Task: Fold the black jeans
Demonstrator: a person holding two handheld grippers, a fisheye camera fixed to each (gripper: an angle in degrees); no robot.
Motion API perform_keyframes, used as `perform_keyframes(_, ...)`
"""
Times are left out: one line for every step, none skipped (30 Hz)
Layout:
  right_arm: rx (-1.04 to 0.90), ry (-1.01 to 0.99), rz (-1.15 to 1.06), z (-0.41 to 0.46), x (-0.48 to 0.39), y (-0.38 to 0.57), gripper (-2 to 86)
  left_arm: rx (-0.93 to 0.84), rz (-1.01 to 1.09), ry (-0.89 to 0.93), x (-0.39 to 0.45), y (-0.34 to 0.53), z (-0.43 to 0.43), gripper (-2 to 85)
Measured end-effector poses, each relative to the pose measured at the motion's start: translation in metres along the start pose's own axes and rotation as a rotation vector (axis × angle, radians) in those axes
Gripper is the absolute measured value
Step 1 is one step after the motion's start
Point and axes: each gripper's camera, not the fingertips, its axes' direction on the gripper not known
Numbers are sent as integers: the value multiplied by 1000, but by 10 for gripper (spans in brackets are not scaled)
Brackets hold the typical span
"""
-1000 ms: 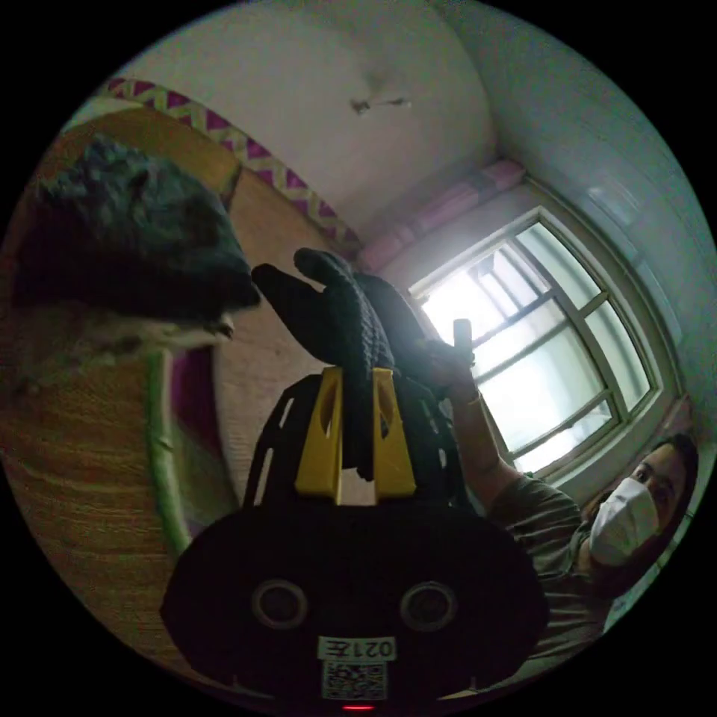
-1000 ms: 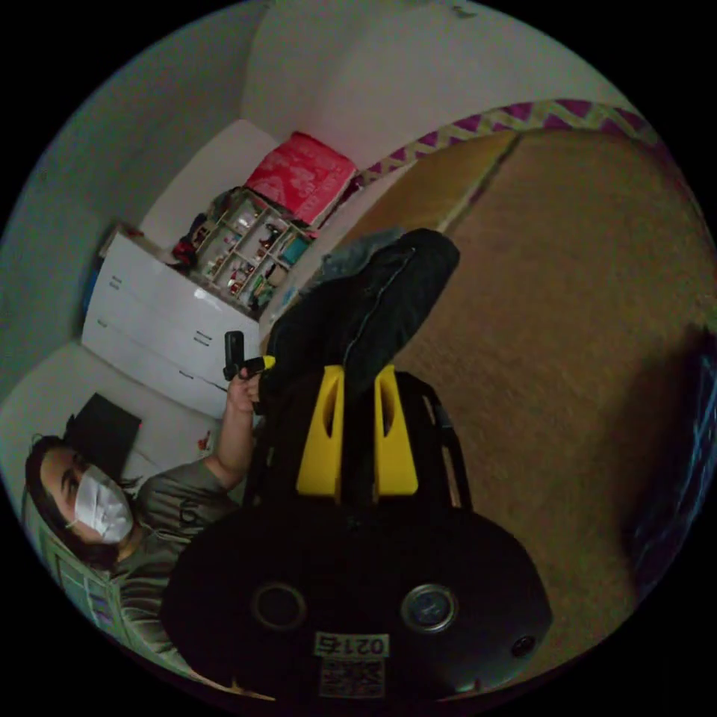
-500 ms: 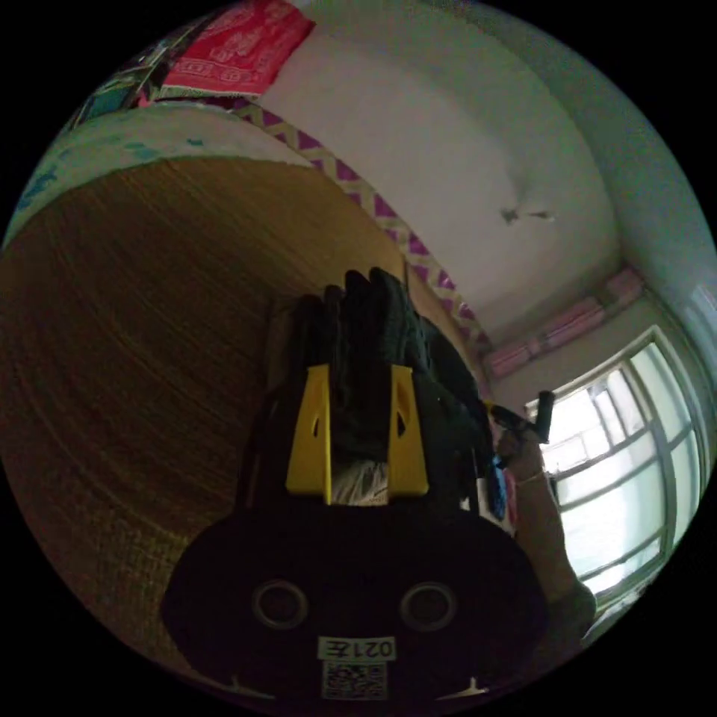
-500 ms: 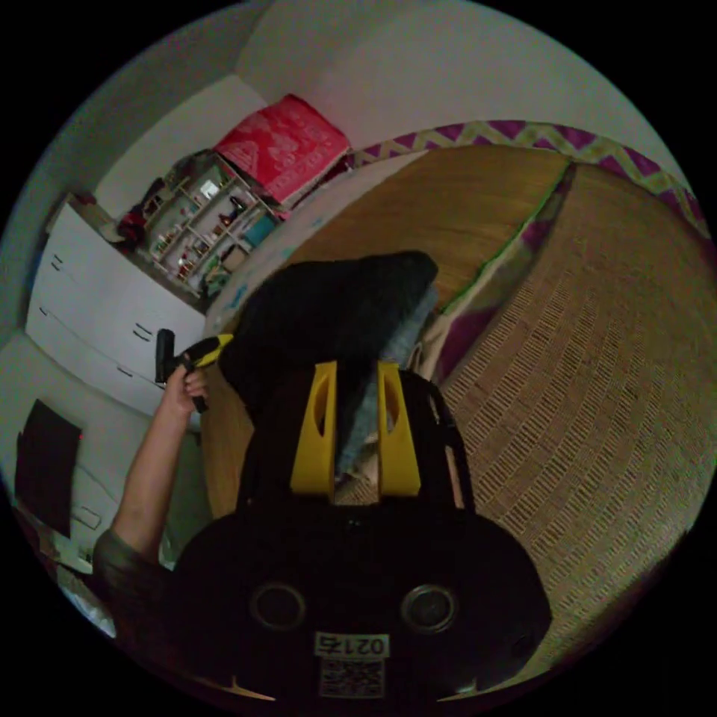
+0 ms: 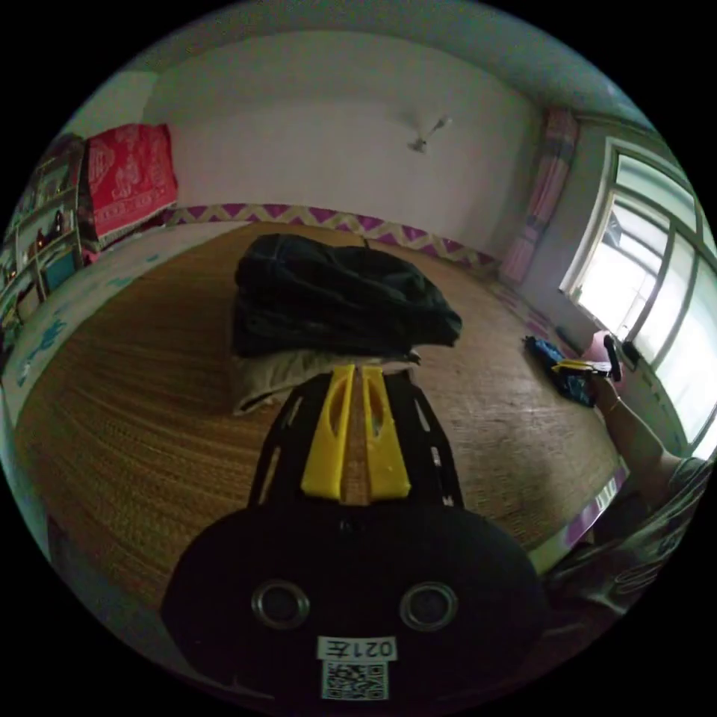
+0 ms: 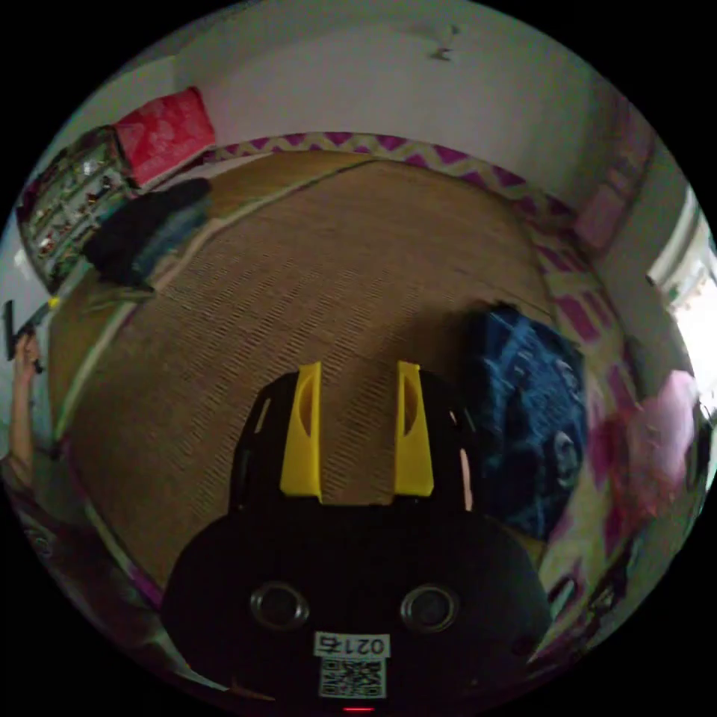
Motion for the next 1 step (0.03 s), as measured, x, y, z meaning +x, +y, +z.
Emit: perform_keyframes(1,97,31,-2,30,33,148,2,13,-2,21,13,3,-3)
